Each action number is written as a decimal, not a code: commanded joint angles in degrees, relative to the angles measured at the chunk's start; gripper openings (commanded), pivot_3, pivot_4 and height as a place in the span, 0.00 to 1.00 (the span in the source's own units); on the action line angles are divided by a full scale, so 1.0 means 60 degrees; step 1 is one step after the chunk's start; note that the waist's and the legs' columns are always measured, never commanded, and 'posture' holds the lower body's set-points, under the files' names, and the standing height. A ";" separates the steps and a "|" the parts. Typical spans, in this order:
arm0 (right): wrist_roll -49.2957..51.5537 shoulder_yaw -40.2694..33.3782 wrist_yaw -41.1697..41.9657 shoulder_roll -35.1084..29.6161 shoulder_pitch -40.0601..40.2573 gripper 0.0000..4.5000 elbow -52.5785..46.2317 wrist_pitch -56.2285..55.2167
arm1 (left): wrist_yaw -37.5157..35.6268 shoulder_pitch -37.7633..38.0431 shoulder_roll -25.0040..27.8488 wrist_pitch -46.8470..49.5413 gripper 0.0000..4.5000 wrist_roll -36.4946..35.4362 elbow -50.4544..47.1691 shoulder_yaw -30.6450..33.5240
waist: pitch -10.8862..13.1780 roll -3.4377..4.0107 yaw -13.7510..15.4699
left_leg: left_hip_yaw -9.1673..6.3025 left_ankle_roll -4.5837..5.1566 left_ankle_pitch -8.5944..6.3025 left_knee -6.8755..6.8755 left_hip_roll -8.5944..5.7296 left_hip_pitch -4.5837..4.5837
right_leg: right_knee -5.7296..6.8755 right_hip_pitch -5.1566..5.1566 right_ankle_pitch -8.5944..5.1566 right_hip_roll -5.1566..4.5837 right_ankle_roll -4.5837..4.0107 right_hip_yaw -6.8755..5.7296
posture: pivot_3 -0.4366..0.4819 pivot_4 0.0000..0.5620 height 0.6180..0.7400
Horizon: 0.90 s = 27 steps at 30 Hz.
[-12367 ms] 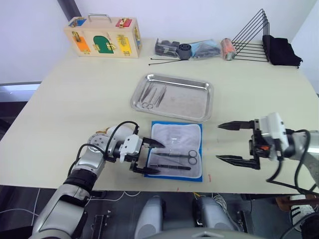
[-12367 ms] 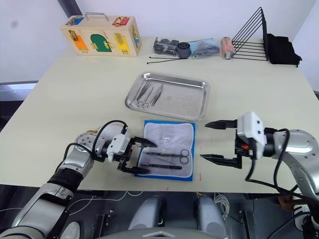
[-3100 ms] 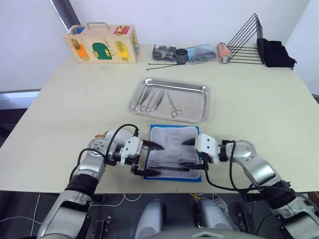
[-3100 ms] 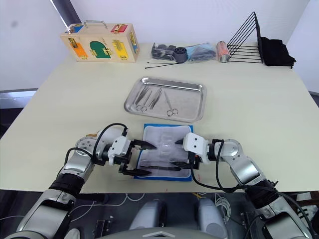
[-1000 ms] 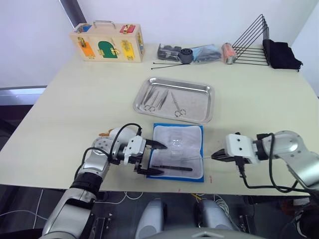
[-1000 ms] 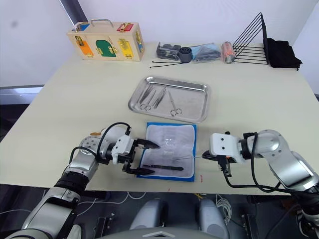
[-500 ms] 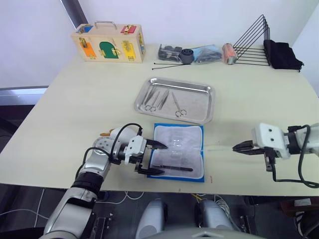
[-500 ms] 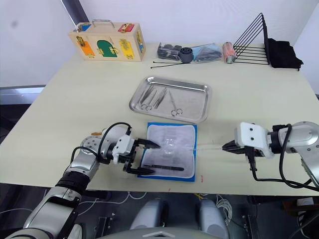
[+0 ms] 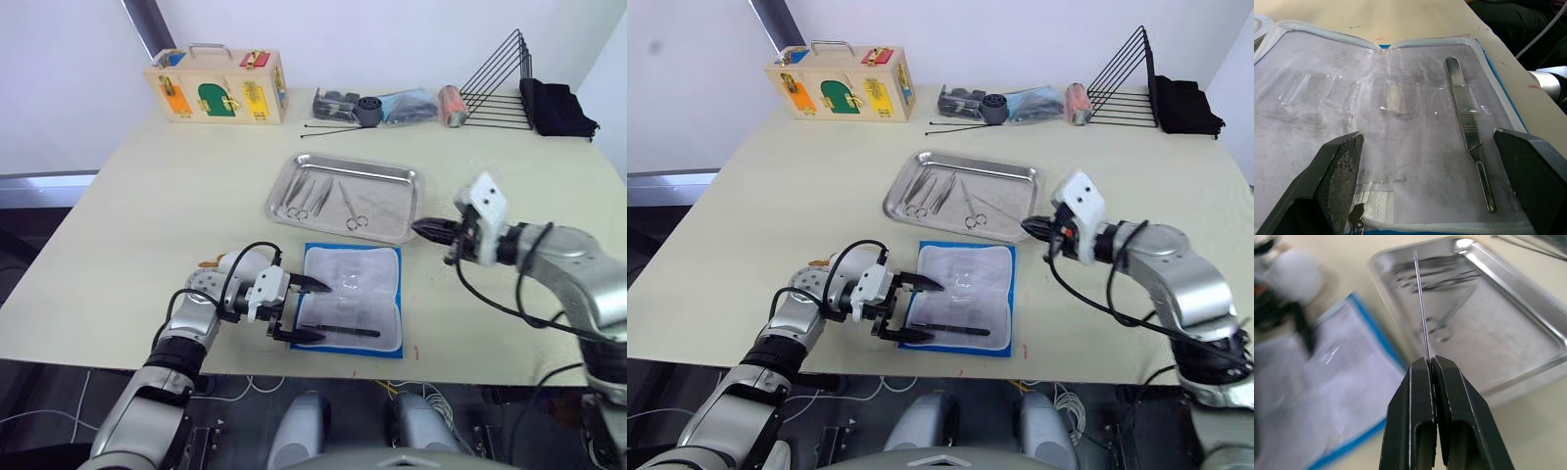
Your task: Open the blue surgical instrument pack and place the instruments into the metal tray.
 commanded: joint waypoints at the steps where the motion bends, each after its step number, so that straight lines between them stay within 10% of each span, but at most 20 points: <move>1: -0.0485 0.0219 -0.1234 0.0827 -0.0647 0.01 0.0526 0.0144 | -0.0030 0.0339 -0.0009 0.0131 1.00 0.0702 0.0589 -0.0375 | -0.0001 0.0000 -0.0008 | 0.0000 0.0000 0.0000 0.0000 -0.0003 -0.0002 | 0.0000 -0.0001 0.0000 -0.0002 0.0000 0.0004 | 0.48 0.27 1.00; 27: -0.2352 0.0060 -0.5365 0.5321 -0.3423 0.01 0.6529 -0.0382 | 0.0128 0.0717 0.0097 0.0382 1.00 0.0679 0.0026 -0.0325 | -0.0003 0.0011 -0.0097 | -0.0003 0.0001 0.0000 -0.0007 0.0000 -0.0009 | 0.0005 -0.0019 0.0001 0.0001 -0.0001 0.0009 | 0.48 0.27 1.00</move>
